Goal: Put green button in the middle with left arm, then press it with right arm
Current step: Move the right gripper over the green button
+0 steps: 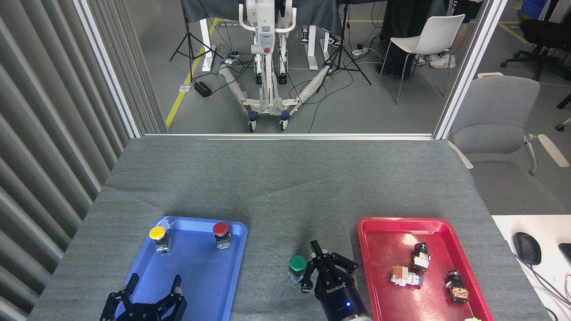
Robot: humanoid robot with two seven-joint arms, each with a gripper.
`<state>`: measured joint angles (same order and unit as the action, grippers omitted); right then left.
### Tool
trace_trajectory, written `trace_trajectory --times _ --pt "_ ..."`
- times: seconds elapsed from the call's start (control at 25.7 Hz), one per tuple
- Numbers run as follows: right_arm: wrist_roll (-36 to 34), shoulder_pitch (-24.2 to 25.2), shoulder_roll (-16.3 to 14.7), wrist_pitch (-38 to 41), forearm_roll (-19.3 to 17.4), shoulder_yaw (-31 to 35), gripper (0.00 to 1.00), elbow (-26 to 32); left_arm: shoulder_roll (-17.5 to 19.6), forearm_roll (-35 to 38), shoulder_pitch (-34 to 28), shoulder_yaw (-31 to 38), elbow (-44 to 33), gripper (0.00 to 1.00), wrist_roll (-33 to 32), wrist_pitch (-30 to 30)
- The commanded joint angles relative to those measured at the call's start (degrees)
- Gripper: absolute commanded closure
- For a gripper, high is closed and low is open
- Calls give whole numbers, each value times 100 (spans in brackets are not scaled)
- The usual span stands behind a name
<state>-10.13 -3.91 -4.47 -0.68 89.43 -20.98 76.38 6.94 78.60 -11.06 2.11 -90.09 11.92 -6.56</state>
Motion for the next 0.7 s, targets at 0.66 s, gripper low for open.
trace_trajectory --times 0.66 --pt "82 -101 236 -29 128 -213 100 -888 0 -20 16 0 18 1 -5 32"
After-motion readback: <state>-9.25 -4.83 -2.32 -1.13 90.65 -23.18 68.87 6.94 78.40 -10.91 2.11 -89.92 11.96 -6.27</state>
